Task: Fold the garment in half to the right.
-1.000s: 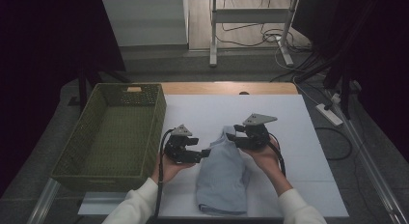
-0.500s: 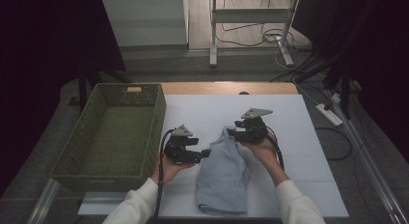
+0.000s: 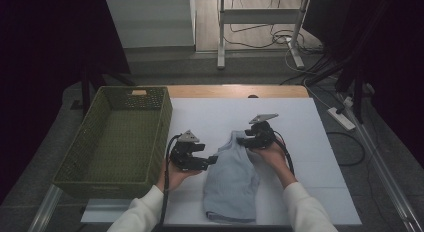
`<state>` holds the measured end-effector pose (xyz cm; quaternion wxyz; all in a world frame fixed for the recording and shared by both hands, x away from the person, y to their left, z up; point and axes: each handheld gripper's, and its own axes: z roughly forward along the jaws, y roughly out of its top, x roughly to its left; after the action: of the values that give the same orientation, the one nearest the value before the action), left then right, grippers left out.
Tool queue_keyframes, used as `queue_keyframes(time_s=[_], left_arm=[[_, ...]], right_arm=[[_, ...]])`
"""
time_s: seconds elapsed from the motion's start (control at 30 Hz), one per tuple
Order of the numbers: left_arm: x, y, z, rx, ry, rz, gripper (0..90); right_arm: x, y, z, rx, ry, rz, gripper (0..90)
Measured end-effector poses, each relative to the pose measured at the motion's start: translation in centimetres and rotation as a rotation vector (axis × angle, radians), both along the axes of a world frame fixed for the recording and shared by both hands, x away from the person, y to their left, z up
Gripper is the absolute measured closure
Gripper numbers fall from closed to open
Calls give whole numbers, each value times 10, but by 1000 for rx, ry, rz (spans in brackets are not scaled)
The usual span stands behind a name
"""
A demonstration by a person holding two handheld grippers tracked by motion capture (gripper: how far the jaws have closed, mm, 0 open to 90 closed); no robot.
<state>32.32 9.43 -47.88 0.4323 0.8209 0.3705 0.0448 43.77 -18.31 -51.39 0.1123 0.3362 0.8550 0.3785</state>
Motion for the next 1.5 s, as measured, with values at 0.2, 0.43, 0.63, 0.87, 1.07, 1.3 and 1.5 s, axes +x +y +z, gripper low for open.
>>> queue_keyframes(time_s=[0.2, 0.43, 0.63, 0.87, 1.07, 1.3, 1.5], left_arm=[[-1, 2, 0, -2, 2, 8, 282], [-1, 3, -1, -3, 3, 10, 282], [0, 3, -2, -2, 6, 4, 280], [1, 3, -2, -7, 8, 2, 281], [1, 3, -2, -10, 8, -1, 281], [2, 4, -2, -12, 8, 0, 281], [2, 4, -2, -11, 12, 0, 281]], right_arm=[[7, 1, -10, -10, 16, 10, 405], [12, 5, -13, -10, 13, 19, 407], [11, 8, -14, 24, 23, 46, 738], [13, 19, -7, 11, -35, 59, 784], [22, 24, 7, 48, -83, 5, 784], [33, 27, 1, 15, -71, -13, 777], [35, 24, -3, 16, -54, -63, 615]])
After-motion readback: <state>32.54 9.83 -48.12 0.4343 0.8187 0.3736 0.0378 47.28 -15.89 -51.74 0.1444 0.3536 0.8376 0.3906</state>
